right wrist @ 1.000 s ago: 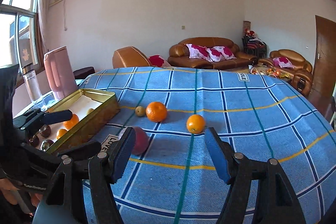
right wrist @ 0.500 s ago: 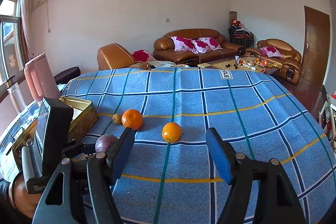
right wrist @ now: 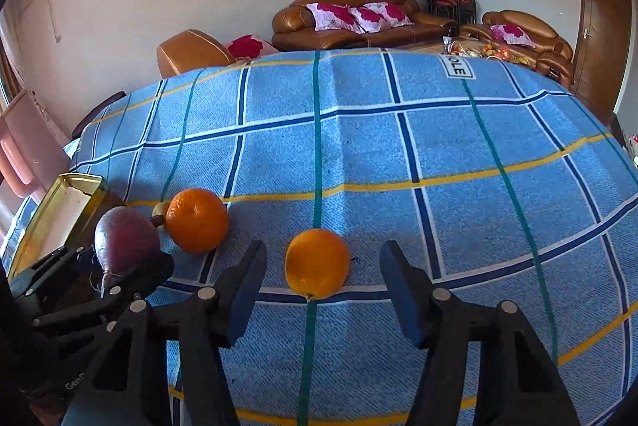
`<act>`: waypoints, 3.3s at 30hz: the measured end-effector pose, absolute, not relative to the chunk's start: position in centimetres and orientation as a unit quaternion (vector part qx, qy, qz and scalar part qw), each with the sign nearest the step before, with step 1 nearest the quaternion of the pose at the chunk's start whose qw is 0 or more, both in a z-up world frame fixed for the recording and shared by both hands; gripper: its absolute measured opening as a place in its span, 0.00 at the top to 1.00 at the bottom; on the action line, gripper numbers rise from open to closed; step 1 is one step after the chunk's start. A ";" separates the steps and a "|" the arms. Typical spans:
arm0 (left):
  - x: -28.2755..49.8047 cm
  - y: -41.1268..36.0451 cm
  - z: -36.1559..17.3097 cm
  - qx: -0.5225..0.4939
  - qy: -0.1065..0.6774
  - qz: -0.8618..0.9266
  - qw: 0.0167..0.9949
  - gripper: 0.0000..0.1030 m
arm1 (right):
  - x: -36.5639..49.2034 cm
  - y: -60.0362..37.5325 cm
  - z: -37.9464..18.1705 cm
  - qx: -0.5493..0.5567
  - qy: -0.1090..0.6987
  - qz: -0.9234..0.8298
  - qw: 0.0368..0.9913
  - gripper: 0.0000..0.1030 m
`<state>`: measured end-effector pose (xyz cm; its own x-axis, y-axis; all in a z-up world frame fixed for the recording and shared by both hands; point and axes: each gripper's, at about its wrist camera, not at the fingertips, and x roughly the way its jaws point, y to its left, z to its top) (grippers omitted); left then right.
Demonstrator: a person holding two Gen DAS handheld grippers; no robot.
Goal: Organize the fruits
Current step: 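Grasp the purple round fruit with the left tool while the right tool grasps an orange, then lift and carry the purple fruit and orange toward the gold tin tray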
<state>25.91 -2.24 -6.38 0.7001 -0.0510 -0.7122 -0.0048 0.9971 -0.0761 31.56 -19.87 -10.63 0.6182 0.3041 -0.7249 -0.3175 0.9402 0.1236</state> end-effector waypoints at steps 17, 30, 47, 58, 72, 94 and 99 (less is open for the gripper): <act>24.3 -1.7 -5.1 -0.049 0.341 -0.020 0.939 0.46 | 30.2 -20.8 -10.1 0.021 0.370 0.211 0.905 0.63; 22.7 -1.8 -4.0 -0.030 0.292 0.000 0.956 0.46 | 26.8 -19.9 -7.9 -0.018 0.281 0.230 0.932 0.63; 20.8 -2.3 -3.2 -0.008 0.253 0.008 0.967 0.46 | 24.1 -19.5 -6.6 -0.041 0.204 0.236 0.949 0.63; 19.4 -2.5 -2.7 0.004 0.223 0.019 0.975 0.46 | 22.8 -19.7 -6.5 -0.037 0.182 0.237 0.954 0.63; 18.1 -3.0 -2.3 0.027 0.198 0.027 0.979 0.46 | 21.6 -19.9 -6.5 -0.034 0.166 0.246 0.954 0.63; 16.8 -3.2 -2.4 0.034 0.201 0.023 0.979 0.46 | 19.4 -19.8 -6.2 -0.037 0.156 0.262 0.952 0.63; 16.3 -3.2 -2.3 0.033 0.200 0.021 0.979 0.46 | 18.7 -19.7 -6.2 -0.040 0.151 0.263 0.952 0.63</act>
